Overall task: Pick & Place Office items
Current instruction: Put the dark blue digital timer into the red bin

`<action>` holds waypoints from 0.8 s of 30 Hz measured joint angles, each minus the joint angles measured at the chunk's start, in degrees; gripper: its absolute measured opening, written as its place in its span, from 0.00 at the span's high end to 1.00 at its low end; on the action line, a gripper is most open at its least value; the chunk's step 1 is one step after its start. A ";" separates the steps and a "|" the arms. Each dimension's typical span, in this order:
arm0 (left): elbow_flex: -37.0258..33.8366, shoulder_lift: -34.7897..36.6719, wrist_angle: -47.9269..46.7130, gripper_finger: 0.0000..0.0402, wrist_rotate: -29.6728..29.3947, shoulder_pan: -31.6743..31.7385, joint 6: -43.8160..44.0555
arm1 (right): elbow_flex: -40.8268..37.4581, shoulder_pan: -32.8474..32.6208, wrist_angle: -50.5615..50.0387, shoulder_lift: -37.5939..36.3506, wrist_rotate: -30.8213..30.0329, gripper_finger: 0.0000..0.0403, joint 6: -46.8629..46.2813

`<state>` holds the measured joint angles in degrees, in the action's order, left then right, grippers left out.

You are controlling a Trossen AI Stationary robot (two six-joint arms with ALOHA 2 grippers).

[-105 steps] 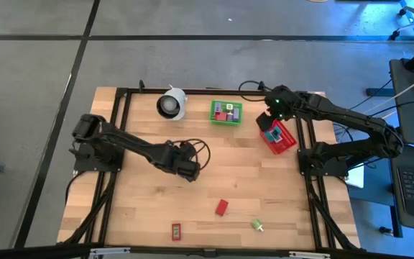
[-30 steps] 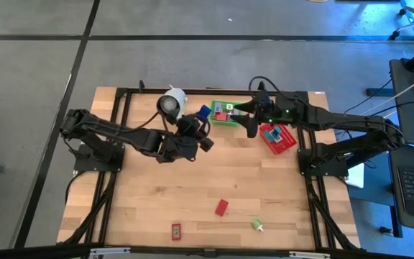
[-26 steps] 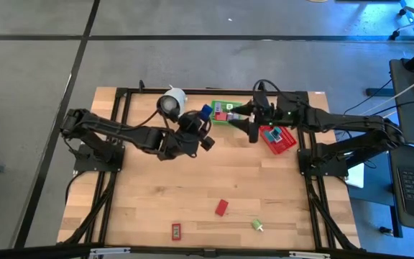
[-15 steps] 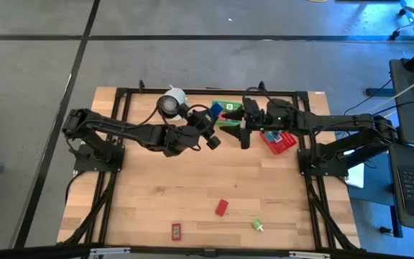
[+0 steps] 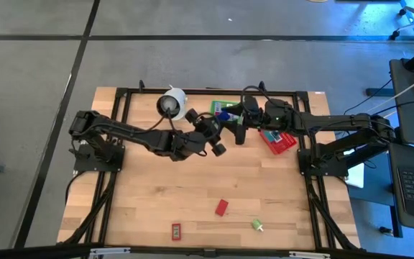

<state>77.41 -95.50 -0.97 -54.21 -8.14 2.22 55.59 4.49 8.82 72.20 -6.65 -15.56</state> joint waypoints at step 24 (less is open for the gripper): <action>0.02 0.00 2.66 0.61 1.04 0.00 -4.54 | 0.02 0.00 0.48 -0.07 0.25 0.68 -0.41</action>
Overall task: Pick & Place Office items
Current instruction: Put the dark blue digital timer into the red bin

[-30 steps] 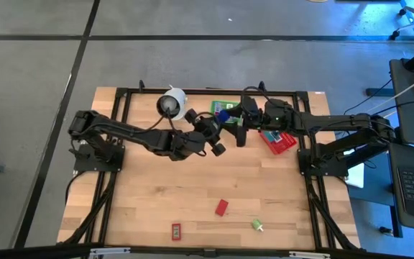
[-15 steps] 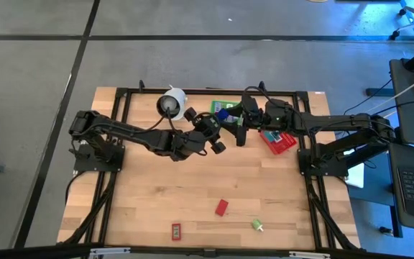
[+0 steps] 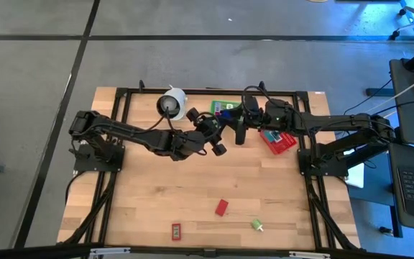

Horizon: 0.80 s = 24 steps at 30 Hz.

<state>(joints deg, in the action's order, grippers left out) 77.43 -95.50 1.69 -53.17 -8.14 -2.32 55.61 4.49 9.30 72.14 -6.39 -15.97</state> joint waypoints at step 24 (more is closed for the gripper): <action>0.07 0.02 -9.44 0.34 -2.77 0.02 15.49 | 0.02 4.68 -16.91 -1.30 -0.23 0.83 -3.88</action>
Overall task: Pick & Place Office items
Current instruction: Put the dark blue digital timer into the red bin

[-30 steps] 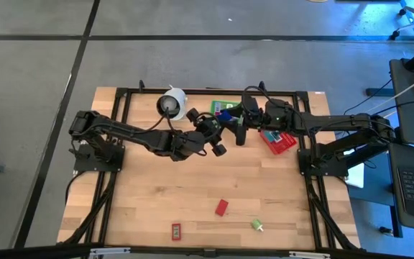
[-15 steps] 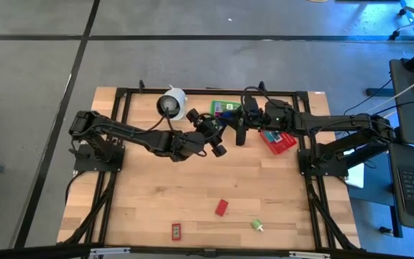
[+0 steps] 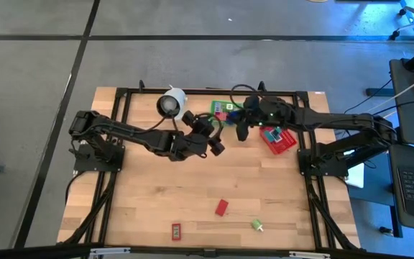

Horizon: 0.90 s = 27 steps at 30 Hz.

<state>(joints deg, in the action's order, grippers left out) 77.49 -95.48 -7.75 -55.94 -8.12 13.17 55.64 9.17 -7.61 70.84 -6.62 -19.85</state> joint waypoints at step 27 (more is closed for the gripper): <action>-0.02 0.00 -24.90 0.34 28.61 -1.49 37.69 | -3.26 5.13 -55.20 -3.09 -9.06 0.82 -6.77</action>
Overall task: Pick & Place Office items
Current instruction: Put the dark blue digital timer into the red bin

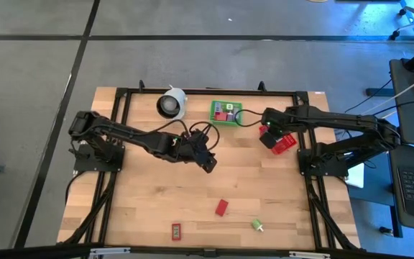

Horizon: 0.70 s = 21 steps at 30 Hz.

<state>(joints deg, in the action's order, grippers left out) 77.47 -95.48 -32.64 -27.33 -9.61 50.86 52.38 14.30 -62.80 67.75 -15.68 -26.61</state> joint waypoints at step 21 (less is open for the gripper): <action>-0.02 0.00 0.26 0.34 -3.08 -6.26 13.24 | -9.57 2.41 4.32 0.00 -1.33 0.78 -4.24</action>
<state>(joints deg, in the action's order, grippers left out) 77.45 -95.48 -32.38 -30.41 -15.87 64.10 42.81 16.71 -58.48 67.75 -17.02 -30.85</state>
